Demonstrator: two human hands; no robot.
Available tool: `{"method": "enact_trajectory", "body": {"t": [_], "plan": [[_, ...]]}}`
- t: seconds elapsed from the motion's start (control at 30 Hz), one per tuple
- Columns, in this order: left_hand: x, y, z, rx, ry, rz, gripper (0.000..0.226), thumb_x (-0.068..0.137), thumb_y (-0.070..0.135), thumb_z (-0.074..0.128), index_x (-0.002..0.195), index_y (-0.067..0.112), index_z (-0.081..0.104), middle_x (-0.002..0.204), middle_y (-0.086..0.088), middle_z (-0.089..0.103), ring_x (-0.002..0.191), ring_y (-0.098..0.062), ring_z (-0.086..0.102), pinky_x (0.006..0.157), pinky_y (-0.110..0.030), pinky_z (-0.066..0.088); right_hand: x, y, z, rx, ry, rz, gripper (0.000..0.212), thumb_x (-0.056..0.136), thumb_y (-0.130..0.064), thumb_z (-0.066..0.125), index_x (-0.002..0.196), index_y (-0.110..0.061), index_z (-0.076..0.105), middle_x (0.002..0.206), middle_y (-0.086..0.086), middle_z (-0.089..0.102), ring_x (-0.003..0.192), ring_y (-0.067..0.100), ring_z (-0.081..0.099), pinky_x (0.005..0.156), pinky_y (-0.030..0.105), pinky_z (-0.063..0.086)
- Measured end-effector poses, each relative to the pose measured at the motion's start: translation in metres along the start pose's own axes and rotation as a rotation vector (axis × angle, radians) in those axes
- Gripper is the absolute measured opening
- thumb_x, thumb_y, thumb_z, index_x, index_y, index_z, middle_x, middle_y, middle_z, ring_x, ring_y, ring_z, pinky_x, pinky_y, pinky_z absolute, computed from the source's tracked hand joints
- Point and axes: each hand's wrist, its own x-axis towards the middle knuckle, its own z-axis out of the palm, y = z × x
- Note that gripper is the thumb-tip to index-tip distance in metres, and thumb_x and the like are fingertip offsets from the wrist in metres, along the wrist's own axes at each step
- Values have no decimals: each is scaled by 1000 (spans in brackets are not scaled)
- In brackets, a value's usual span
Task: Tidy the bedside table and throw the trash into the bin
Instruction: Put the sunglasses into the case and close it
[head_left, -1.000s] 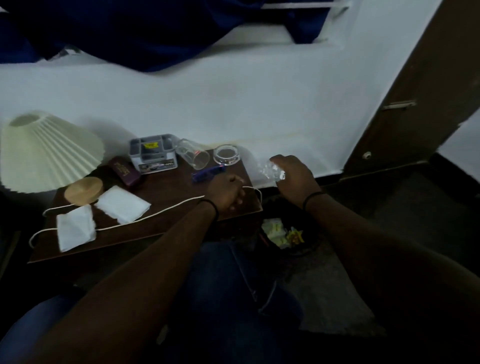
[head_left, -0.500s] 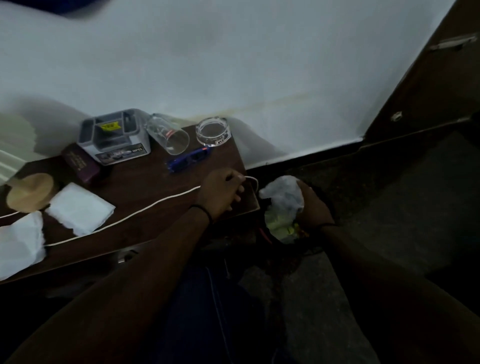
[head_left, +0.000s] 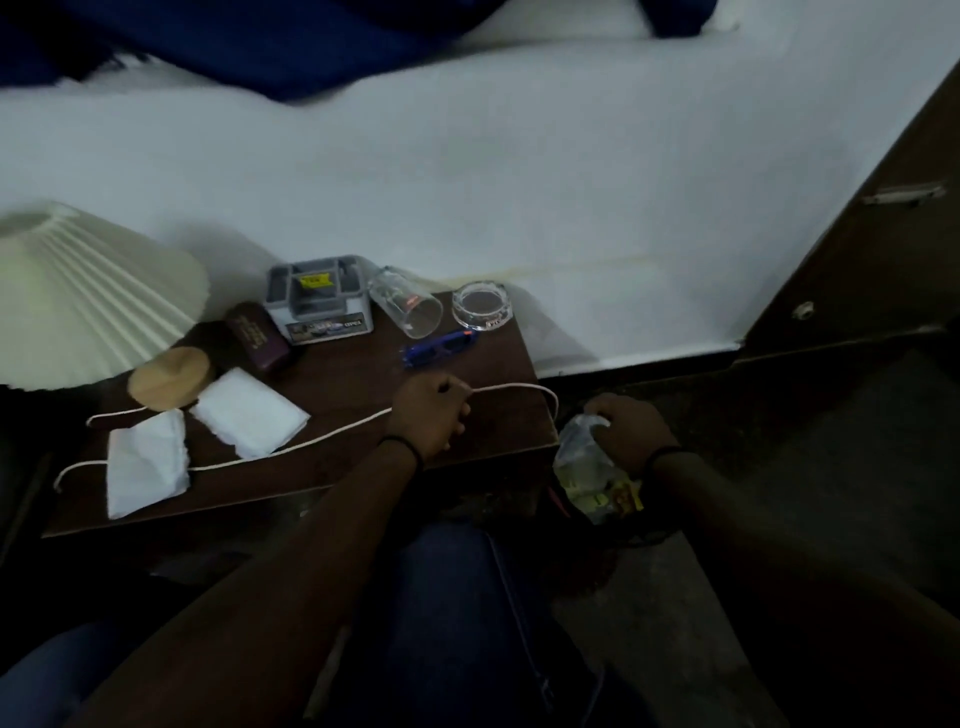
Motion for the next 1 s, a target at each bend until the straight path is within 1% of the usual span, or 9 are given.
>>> {"method": "enact_trajectory", "body": {"t": [0.13, 0.27, 0.37, 0.47, 0.53, 0.67, 0.77, 0.9, 1.0], "plan": [[-20, -12, -54, -33, 88, -11, 20, 95, 18, 53, 79, 17, 65, 73, -7, 66, 53, -19, 58, 40, -21, 41, -4, -54, -34, -103, 12, -149, 28, 88, -15, 60, 115, -11, 68, 126, 9, 64, 120, 28, 56, 98, 28, 37], [-41, -36, -111, -73, 218, -63, 20, 90, 23, 58, 72, 21, 66, 76, -8, 71, 58, -26, 64, 47, -24, 44, -12, -120, -45, -65, 41, -268, 20, 87, -13, 62, 105, -13, 72, 117, 8, 69, 113, 28, 61, 97, 31, 42], [-53, -57, -147, -153, 291, -123, 18, 89, 18, 57, 74, 18, 67, 79, -14, 71, 61, -28, 63, 53, -28, 45, -18, -170, -33, -24, 56, -323, 21, 88, -13, 60, 104, -14, 73, 116, 7, 70, 112, 26, 62, 98, 28, 41], [-65, -76, -176, -222, 348, -171, 15, 90, 12, 55, 87, 5, 68, 82, -18, 70, 64, -30, 63, 51, -26, 44, -20, -214, -8, -29, 3, -397, 22, 89, -12, 59, 107, -10, 71, 118, 9, 69, 115, 26, 60, 100, 29, 40], [-69, -90, -187, -265, 391, -188, 17, 91, 10, 53, 90, 3, 68, 80, -17, 69, 61, -29, 62, 48, -23, 42, -17, -234, 10, -27, -32, -395, 24, 90, -13, 59, 111, -12, 70, 122, 8, 68, 118, 24, 59, 101, 29, 40], [-60, -110, -198, -370, 467, -225, 13, 89, 12, 56, 83, 9, 67, 78, -15, 70, 54, -25, 59, 48, -26, 42, -3, -261, 50, 32, -64, -353, 25, 88, -16, 60, 111, -14, 68, 120, 7, 68, 117, 24, 60, 98, 29, 41], [-44, -110, -201, -440, 500, -233, 15, 90, 12, 54, 83, 11, 67, 80, -14, 70, 56, -25, 59, 48, -26, 42, 12, -283, 80, 96, -19, -337, 27, 86, -18, 63, 112, -11, 68, 118, 10, 69, 114, 27, 61, 98, 32, 44], [-23, -115, -197, -432, 548, -201, 21, 89, 13, 52, 77, 17, 68, 78, -12, 72, 60, -29, 64, 58, -32, 48, 40, -317, 115, 231, 57, -310, 33, 84, -25, 68, 115, -13, 66, 116, 7, 70, 111, 25, 62, 97, 38, 48], [-10, -124, -197, -436, 601, -202, 21, 88, 16, 52, 76, 19, 69, 75, -7, 73, 63, -29, 66, 63, -37, 53, 62, -344, 137, 285, 141, -338, 31, 82, -30, 70, 109, -15, 65, 111, 6, 70, 106, 26, 64, 91, 38, 51]]}}
